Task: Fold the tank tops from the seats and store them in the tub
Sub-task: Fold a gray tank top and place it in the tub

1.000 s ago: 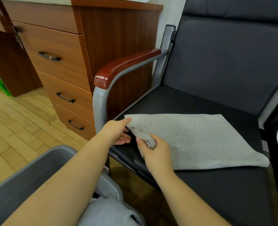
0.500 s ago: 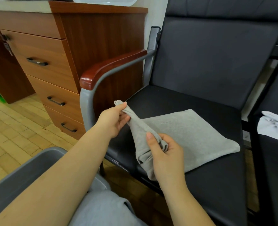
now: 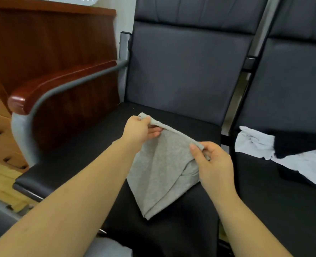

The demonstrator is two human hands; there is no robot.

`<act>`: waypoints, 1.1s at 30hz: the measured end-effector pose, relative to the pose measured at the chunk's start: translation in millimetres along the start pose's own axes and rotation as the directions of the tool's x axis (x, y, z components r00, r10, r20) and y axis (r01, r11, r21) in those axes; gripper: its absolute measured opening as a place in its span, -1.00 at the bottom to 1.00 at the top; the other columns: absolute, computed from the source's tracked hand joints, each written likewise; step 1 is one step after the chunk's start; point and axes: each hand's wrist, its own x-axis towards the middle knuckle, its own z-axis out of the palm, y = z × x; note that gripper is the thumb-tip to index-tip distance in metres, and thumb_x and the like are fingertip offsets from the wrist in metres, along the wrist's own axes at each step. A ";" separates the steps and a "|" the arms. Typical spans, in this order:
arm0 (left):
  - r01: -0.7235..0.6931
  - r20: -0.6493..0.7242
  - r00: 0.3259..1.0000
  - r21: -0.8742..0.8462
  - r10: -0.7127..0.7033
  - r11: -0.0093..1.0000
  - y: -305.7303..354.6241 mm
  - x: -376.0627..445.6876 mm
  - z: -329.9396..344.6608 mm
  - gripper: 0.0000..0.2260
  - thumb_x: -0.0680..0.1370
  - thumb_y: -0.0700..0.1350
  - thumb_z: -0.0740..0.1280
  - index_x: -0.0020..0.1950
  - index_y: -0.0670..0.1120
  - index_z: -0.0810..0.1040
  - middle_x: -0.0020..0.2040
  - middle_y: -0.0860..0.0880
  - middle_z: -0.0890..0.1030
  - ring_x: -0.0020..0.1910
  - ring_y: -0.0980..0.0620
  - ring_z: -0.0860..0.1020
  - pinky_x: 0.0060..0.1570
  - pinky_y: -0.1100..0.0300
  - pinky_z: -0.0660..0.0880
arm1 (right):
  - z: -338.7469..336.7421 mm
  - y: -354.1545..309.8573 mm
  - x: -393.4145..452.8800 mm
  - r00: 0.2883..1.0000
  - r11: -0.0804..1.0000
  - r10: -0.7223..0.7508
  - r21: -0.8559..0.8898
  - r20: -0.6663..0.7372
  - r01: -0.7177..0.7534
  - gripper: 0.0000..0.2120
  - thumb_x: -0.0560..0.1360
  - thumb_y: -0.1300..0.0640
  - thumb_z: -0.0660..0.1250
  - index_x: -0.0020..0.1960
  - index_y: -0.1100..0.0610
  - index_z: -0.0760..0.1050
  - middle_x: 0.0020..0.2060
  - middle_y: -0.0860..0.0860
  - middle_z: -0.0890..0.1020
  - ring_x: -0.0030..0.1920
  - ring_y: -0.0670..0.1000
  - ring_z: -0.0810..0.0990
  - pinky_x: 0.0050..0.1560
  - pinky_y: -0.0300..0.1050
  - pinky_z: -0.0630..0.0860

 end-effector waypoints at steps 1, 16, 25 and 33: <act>0.004 0.008 1.000 0.046 -0.004 0.999 -2.5 6.5 9.7 -0.83 0.66 -0.20 0.18 0.23 -0.17 0.34 -0.21 -0.18 0.57 -0.33 0.01 0.62 -0.37 0.22 0.60 | -5.8 8.4 8.5 1.000 0.999 0.015 -0.034 -0.002 -0.015 -0.91 0.53 0.09 0.36 -0.15 0.02 0.56 -0.25 -0.02 0.62 -0.21 -0.13 0.57 -0.24 -0.39 0.45; -0.344 0.348 0.935 0.842 0.068 0.416 -42.4 26.7 33.9 -0.85 0.61 -0.09 0.24 0.06 -0.06 0.59 0.01 -0.03 0.63 0.03 -0.02 0.59 0.08 0.08 0.54 | -11.8 76.3 64.5 0.965 0.780 0.180 -0.625 0.192 -0.021 -0.65 0.52 -0.04 0.34 0.25 0.06 0.47 0.15 0.01 0.49 0.17 0.04 0.49 0.13 -0.06 0.46; -0.439 0.432 0.897 0.894 -0.092 -0.090 -59.5 -41.2 -1.5 -0.75 0.60 0.04 0.23 0.22 -0.04 0.48 0.17 -0.04 0.51 0.12 -0.04 0.50 0.17 0.04 0.47 | -16.2 43.0 50.3 0.796 0.683 0.524 -0.708 0.305 -0.179 -0.82 0.46 0.08 0.41 -0.09 0.18 0.49 -0.17 0.10 0.55 -0.12 0.10 0.57 -0.30 -0.15 0.36; -0.392 0.454 0.813 0.890 -0.364 0.234 -41.5 -67.9 -45.2 -0.84 0.58 -0.04 0.32 0.06 -0.07 0.62 -0.08 0.08 0.62 -0.14 0.17 0.55 -0.13 0.32 0.46 | -45.1 11.7 -9.7 0.278 0.609 0.781 -0.585 0.558 -0.536 -0.63 0.48 0.16 0.43 0.24 0.15 0.44 0.15 0.14 0.60 0.05 0.10 0.64 -0.08 -0.06 0.64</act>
